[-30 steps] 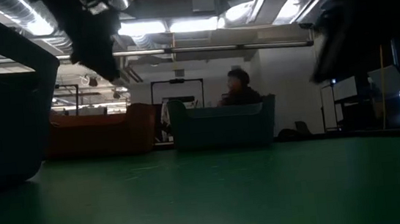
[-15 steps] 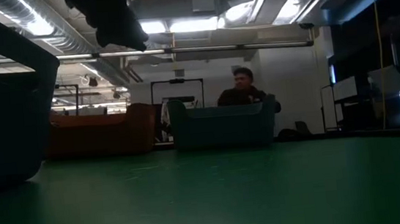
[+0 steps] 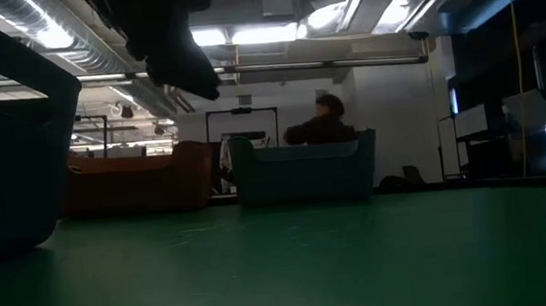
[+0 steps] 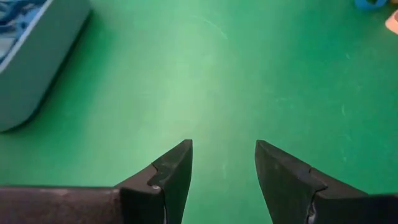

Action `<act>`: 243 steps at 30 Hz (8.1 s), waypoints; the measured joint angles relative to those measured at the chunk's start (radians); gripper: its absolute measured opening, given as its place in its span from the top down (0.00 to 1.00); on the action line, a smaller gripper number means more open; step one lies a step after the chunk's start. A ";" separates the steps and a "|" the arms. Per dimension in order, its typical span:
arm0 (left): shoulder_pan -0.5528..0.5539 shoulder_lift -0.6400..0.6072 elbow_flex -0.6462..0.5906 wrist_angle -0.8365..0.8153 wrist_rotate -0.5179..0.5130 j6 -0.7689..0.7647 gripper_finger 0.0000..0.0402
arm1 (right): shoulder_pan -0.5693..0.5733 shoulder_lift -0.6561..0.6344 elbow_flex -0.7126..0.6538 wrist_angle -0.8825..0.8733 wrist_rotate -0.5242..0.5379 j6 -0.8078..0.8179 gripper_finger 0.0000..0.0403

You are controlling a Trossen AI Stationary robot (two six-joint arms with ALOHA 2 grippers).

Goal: Sort rubber bands into baskets
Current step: Put the blue rubber band into the green bin

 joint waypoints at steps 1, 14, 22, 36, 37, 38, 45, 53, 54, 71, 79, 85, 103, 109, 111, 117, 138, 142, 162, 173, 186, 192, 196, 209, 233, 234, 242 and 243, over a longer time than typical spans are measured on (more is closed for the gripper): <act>-0.007 0.011 0.000 0.015 0.000 -0.003 0.58 | 0.006 0.000 -0.006 0.002 0.001 0.002 0.55; -0.062 0.103 0.000 0.087 -0.003 -0.005 0.58 | 0.015 0.021 -0.040 0.074 0.086 -0.007 0.60; -0.062 0.091 0.000 0.084 -0.007 0.022 0.58 | 0.017 0.022 -0.049 0.112 0.144 -0.010 0.92; -0.147 -0.010 0.000 0.054 -0.068 0.059 0.58 | 0.015 0.025 -0.010 0.113 0.293 -0.057 0.98; -0.152 -0.020 0.000 0.044 -0.080 0.059 0.58 | 0.015 0.025 0.006 0.079 0.311 -0.062 0.98; -0.156 -0.031 0.000 0.035 -0.091 0.059 0.58 | 0.015 0.025 0.023 0.052 0.328 -0.071 0.98; -0.188 -0.100 0.000 -0.019 -0.169 0.040 0.58 | -0.024 0.025 0.144 -0.073 0.500 -0.137 0.99; -0.268 -0.105 -0.066 -0.023 -0.346 -0.027 0.58 | -0.119 0.024 0.264 -0.192 0.743 -0.254 0.99; -0.272 -0.105 -0.074 -0.015 -0.349 -0.038 0.58 | -0.136 0.024 0.277 -0.198 0.767 -0.271 0.99; -0.293 -0.096 -0.359 0.504 -0.346 -0.064 0.58 | -0.528 0.024 0.398 -0.175 1.122 -0.759 0.99; -0.285 -0.097 -0.388 0.546 -0.349 -0.056 0.58 | -0.789 0.024 0.409 0.043 1.172 -1.057 0.99; -0.268 -0.087 -0.387 0.589 -0.380 -0.056 0.58 | -0.986 0.024 0.410 0.200 1.057 -1.189 0.99; -0.267 -0.018 -0.387 0.631 -0.385 -0.021 0.58 | -1.299 0.024 0.410 0.260 0.552 -1.054 0.89; -0.268 -0.018 -0.387 0.630 -0.376 -0.019 0.58 | -1.322 0.027 0.410 0.202 0.442 -0.986 0.60; -0.268 -0.018 -0.387 0.629 -0.371 -0.019 0.58 | -1.317 0.019 0.410 0.145 0.436 -0.989 0.53; -0.268 -0.018 -0.387 0.626 -0.371 -0.018 0.58 | -1.223 0.001 0.450 -0.049 0.322 -0.959 0.44; -0.269 -0.018 -0.387 0.631 -0.371 -0.023 0.58 | -0.499 -0.003 0.247 -0.190 0.029 -0.438 0.44; -0.269 -0.018 -0.387 0.631 -0.371 -0.032 0.58 | -0.393 -0.003 0.182 -0.189 -0.060 -0.227 0.44; -0.269 -0.018 -0.387 0.631 -0.371 -0.038 0.58 | -0.073 -0.003 -0.010 0.062 -0.235 0.709 0.44; -0.269 -0.018 -0.387 0.631 -0.371 -0.038 0.58 | -0.076 -0.002 -0.033 0.084 -0.233 0.670 0.78; -0.269 -0.018 -0.387 0.631 -0.371 -0.038 0.58 | -0.092 -0.006 0.007 0.047 -0.206 0.478 0.98; -0.267 -0.018 -0.387 0.631 -0.371 -0.038 0.58 | -0.136 -0.017 0.124 -0.135 -0.098 0.344 0.98; -0.267 -0.018 -0.387 0.631 -0.378 -0.038 0.58 | -0.189 -0.018 0.219 -0.266 0.034 0.230 0.97; -0.268 -0.018 -0.387 0.633 -0.377 -0.057 0.58 | -0.503 -0.018 0.343 -0.204 0.634 -0.420 0.97; -0.268 -0.018 -0.387 0.630 -0.347 -0.065 0.58 | -1.168 -0.001 0.344 0.441 0.578 -1.103 0.97; -0.268 -0.018 -0.387 0.630 -0.347 -0.065 0.58 | -1.186 0.008 0.344 0.436 0.548 -1.102 0.97; -0.269 -0.018 -0.387 0.629 -0.347 -0.065 0.58 | -1.256 0.095 0.344 0.446 0.446 -1.092 0.97; -0.269 -0.018 -0.387 0.629 -0.347 -0.064 0.58 | -1.261 0.105 0.344 0.444 0.445 -1.092 0.97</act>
